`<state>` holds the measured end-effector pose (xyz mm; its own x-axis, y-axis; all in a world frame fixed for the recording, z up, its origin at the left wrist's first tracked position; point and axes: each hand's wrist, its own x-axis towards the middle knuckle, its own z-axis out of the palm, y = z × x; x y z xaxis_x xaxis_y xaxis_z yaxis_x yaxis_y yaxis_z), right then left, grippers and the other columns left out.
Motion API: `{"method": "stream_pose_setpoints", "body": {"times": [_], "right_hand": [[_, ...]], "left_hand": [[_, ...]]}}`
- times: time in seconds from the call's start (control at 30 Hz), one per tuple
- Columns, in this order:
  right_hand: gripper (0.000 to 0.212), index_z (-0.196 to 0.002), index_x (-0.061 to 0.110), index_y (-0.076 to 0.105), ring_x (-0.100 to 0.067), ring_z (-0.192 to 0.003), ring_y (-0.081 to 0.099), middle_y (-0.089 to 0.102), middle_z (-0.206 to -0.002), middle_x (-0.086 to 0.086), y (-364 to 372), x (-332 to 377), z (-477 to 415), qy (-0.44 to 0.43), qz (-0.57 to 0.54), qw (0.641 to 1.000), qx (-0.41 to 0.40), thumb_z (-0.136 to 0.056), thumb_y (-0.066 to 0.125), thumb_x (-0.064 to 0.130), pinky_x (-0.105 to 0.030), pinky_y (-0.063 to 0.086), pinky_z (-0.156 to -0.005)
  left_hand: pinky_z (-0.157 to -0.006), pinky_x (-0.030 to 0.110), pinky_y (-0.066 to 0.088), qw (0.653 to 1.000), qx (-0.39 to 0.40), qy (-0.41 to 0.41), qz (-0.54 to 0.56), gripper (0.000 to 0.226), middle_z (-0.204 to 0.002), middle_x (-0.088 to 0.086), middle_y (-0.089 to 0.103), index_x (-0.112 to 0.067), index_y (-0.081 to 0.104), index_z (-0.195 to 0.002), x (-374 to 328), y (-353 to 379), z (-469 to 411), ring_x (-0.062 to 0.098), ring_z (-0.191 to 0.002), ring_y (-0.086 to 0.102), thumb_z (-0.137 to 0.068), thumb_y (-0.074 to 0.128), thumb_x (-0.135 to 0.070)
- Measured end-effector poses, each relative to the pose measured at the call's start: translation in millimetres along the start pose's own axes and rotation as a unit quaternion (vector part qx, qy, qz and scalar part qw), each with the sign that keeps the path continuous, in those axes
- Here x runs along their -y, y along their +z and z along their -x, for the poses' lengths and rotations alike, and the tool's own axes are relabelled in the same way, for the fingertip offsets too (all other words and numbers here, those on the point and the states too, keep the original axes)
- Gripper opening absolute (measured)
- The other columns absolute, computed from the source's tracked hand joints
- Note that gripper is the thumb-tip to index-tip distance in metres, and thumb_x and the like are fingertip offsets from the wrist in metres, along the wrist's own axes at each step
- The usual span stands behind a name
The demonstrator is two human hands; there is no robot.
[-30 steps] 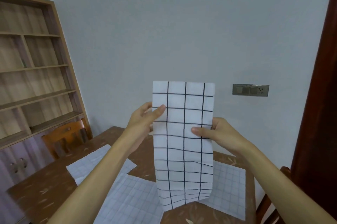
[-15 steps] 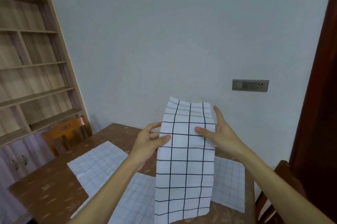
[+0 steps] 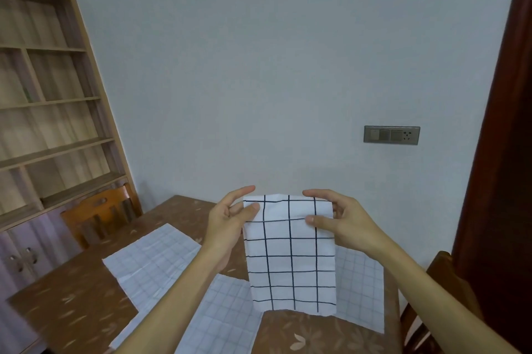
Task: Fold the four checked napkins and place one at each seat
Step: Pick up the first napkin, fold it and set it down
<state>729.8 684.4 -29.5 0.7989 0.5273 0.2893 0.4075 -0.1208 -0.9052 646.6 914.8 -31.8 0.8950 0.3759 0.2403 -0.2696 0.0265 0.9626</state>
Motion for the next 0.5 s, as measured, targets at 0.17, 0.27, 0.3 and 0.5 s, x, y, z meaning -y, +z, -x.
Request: {"method": "stream_pose_setpoints", "body": {"times": [0.17,0.27,0.3,0.5], "right_hand": [[0.030,-0.115,0.045,0.068,-0.039,-0.068,0.048,0.059,-0.076,-0.001,-1,1,-4,-0.017,0.002,0.999,-0.028,-0.086,0.073,0.047,-0.053,0.054,-0.075],[0.017,-0.109,0.041,0.072,-0.025,-0.065,0.044,0.052,-0.066,-0.016,-1,4,-6,-0.047,0.002,0.998,-0.042,-0.096,0.062,0.036,-0.036,0.042,-0.067],[0.017,-0.108,0.040,0.072,-0.024,-0.064,0.044,0.050,-0.065,-0.021,-1,5,-6,-0.049,-0.003,0.998,-0.042,-0.097,0.061,0.033,-0.033,0.043,-0.066],[0.026,-0.118,0.041,0.067,-0.038,-0.060,0.052,0.058,-0.069,-0.025,-4,2,-8,-0.044,-0.011,0.998,-0.049,-0.094,0.065,0.034,-0.036,0.046,-0.069]], "left_hand": [[-0.093,0.030,0.054,0.999,-0.026,-0.018,-0.038,0.019,-0.108,-0.007,0.078,-0.025,0.077,-0.109,-4,-4,-6,0.010,-0.107,0.070,-0.099,0.062,-0.020],[-0.089,0.021,0.053,0.996,-0.020,0.023,-0.082,0.019,-0.101,-0.012,0.078,-0.024,0.076,-0.110,-9,-6,-6,0.002,-0.100,0.071,-0.100,0.060,-0.019],[-0.085,0.017,0.053,0.995,-0.017,0.038,-0.094,0.019,-0.098,-0.011,0.079,-0.023,0.075,-0.111,-9,-6,-7,0.002,-0.097,0.071,-0.100,0.060,-0.019],[-0.086,0.012,0.050,0.985,0.019,0.100,-0.138,0.020,-0.083,0.002,0.077,-0.026,0.071,-0.117,-10,-11,-9,0.007,-0.088,0.072,-0.102,0.057,-0.024]]}}
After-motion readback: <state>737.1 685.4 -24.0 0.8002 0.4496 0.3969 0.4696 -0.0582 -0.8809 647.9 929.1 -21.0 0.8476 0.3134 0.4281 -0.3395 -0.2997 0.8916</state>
